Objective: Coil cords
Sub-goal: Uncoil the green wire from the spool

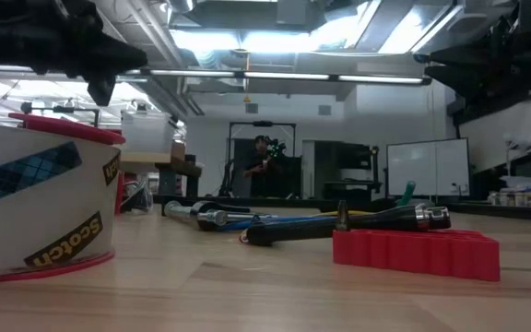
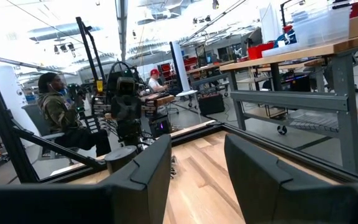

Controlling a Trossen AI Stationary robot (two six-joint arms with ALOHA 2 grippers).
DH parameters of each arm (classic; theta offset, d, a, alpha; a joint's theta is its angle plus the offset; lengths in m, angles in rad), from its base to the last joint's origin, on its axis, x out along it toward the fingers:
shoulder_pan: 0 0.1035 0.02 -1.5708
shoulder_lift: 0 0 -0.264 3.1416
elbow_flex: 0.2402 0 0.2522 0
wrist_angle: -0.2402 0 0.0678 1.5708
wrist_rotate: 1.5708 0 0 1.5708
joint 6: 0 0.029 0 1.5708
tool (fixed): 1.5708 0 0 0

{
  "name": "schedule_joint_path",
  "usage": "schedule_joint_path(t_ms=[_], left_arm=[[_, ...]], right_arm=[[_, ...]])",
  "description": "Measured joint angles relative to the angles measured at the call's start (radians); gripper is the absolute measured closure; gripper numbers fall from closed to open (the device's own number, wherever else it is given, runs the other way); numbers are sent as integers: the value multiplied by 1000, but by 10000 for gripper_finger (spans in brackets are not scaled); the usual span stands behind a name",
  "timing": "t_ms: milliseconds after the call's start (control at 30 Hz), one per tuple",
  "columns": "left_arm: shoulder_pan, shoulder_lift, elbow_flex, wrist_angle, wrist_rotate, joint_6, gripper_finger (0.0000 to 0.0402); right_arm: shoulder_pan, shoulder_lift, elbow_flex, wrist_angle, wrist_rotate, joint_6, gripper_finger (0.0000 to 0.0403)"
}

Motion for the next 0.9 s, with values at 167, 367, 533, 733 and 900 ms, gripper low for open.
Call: schedule_joint_path(t_ms=[167,367,533,733,900], left_arm=[[-1,39,0,9,-35,-20,245],[-1,40,7,-5,85,-124,212],[-27,40,74,-112,231,-170,221],[-111,75,188,-349,240,-256,244],[-189,149,245,-414,240,-349,262]], right_arm=[[0,0,0,0,0,0,246],[0,0,0,0,0,0,246],[0,0,0,-1,-1,0,246],[0,0,1,-2,-1,0,246],[0,0,1,-2,-1,0,246]])
